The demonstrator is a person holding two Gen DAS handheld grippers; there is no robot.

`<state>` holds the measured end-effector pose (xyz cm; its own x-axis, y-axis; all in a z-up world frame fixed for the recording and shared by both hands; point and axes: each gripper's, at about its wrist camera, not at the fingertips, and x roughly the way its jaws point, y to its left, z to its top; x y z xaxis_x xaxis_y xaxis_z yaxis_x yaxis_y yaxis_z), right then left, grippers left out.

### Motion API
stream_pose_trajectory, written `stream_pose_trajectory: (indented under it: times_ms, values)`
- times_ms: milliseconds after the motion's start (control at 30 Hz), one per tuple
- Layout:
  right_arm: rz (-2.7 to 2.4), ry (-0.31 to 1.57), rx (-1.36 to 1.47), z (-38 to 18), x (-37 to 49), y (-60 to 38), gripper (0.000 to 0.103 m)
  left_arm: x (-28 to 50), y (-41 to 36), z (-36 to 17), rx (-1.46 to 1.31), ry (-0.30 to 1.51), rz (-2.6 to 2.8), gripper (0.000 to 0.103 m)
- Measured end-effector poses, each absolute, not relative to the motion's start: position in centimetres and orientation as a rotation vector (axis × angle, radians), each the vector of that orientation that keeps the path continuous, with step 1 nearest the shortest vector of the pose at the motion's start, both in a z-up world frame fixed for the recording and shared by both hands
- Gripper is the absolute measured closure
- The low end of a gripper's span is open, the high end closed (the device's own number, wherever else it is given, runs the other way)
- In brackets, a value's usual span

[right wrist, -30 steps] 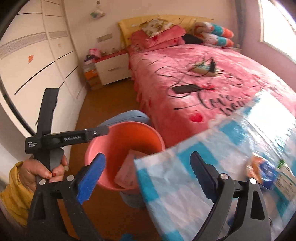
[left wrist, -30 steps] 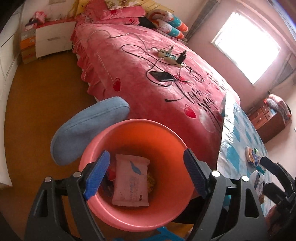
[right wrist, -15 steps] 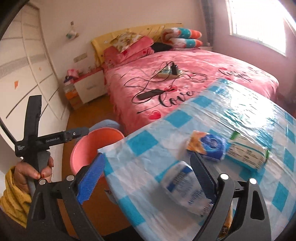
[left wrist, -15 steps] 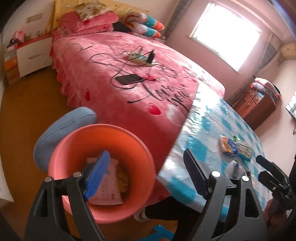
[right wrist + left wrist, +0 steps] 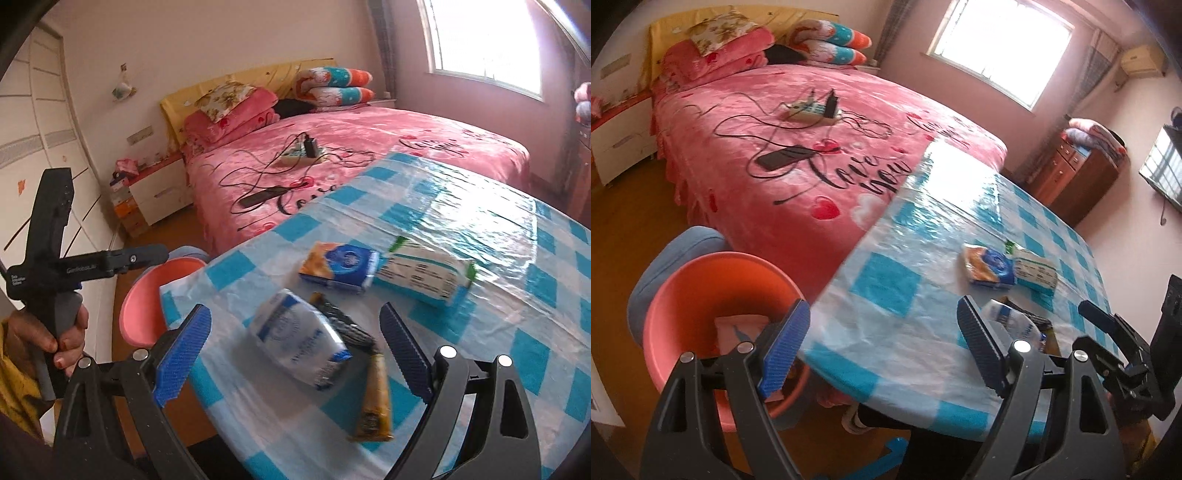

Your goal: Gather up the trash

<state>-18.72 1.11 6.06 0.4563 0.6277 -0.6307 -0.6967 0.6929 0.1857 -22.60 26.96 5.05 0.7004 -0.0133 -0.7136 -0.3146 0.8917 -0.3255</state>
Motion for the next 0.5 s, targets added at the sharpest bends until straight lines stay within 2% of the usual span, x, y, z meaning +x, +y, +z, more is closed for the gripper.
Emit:
stream_pose_trajectory:
  times_ms: [500]
  values:
    - [0.709, 0.737, -0.040, 5.8, -16.6, -4.8, 0.011, -20.2, 20.9, 4.5, -0.464, 0.877, 0.011, 0.021]
